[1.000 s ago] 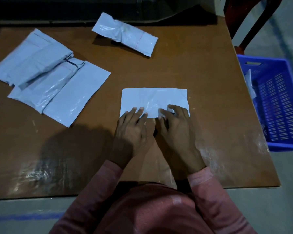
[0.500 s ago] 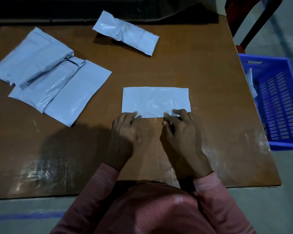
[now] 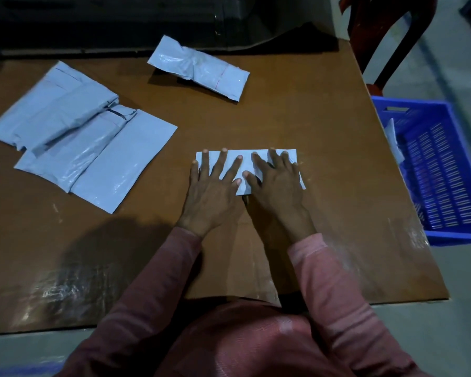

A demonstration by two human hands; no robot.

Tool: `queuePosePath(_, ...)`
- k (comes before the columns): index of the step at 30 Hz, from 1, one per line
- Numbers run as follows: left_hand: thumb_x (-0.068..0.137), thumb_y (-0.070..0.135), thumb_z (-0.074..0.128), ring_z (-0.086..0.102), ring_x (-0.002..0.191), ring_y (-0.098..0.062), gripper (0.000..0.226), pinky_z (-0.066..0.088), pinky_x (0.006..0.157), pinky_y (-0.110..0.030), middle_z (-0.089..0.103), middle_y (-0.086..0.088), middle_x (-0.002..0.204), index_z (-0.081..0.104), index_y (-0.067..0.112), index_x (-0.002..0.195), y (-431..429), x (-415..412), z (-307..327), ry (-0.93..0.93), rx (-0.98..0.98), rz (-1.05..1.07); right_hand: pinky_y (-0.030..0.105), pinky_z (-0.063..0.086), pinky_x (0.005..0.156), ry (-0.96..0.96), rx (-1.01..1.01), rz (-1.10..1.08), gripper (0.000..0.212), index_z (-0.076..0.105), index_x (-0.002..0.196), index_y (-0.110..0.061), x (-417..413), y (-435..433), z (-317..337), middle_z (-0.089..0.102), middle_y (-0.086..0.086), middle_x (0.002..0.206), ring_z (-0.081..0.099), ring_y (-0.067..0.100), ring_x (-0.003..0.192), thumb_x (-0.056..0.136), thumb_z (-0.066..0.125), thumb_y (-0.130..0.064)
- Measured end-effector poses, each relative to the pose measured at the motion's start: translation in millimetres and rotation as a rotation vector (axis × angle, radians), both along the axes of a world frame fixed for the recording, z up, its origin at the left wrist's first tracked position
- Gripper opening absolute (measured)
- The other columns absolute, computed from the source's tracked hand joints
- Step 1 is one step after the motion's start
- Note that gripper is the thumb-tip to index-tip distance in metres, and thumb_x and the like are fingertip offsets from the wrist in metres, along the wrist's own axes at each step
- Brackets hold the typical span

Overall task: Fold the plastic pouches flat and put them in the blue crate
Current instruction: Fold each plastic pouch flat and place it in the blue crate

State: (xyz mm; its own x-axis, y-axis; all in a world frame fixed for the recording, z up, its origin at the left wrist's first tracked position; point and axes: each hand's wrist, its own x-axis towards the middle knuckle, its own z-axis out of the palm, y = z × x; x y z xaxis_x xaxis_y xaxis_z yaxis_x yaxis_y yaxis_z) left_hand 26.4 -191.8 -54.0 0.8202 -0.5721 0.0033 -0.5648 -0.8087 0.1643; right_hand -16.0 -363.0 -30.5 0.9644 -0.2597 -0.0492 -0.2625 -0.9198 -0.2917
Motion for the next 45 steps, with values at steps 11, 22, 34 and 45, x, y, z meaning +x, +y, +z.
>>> queuePosePath(11, 0.108, 0.05, 0.012, 0.004, 0.158, -0.039, 0.059, 0.014, 0.124, -0.06, 0.008, -0.005, 0.173, 0.012, 0.033, 0.164, -5, -3, -7, -0.002, 0.022, 0.042, 0.054, -0.002, 0.124, -0.072, 0.051, -0.04, 0.056, 0.033, 0.156, -0.032, -6, 6, -18, 0.018, 0.008, 0.167, -0.003, 0.028, 0.156, 0.105, 0.033, -0.054)
queuePosePath(22, 0.104, 0.055, 0.044, 0.011, 0.158, -0.025, 0.068, 0.014, 0.126, -0.048, 0.017, 0.001, 0.171, 0.021, 0.029, 0.163, 14, 22, 27, 0.213, -0.123, 0.028, 0.048, -0.004, 0.124, 0.003, 0.113, -0.011, 0.069, 0.018, 0.161, -0.026, -25, 2, 5, -0.002, 0.006, 0.17, -0.011, 0.026, 0.156, 0.103, 0.035, -0.06)
queuePosePath(34, 0.105, 0.059, 0.035, 0.0, 0.159, -0.021, 0.069, 0.005, 0.128, -0.049, 0.009, 0.002, 0.173, 0.02, 0.025, 0.163, 22, 15, 14, 0.172, -0.141, 0.071, 0.06, 0.022, 0.119, -0.031, -0.116, -0.16, 0.079, 0.038, 0.149, 0.006, -42, 39, -11, 0.032, 0.03, 0.157, 0.023, 0.057, 0.144, 0.102, 0.041, -0.057)
queuePosePath(45, 0.103, 0.062, 0.031, 0.003, 0.159, -0.023, 0.071, 0.005, 0.128, -0.049, 0.012, 0.0, 0.172, 0.023, 0.023, 0.163, 23, 5, 7, 0.132, -0.18, 0.111, 0.025, 0.044, 0.05, -0.085, -0.237, -0.021, 0.016, 0.071, 0.08, -0.007, -48, 43, 14, 0.069, 0.01, 0.079, 0.07, 0.03, 0.069, 0.074, 0.067, -0.021)
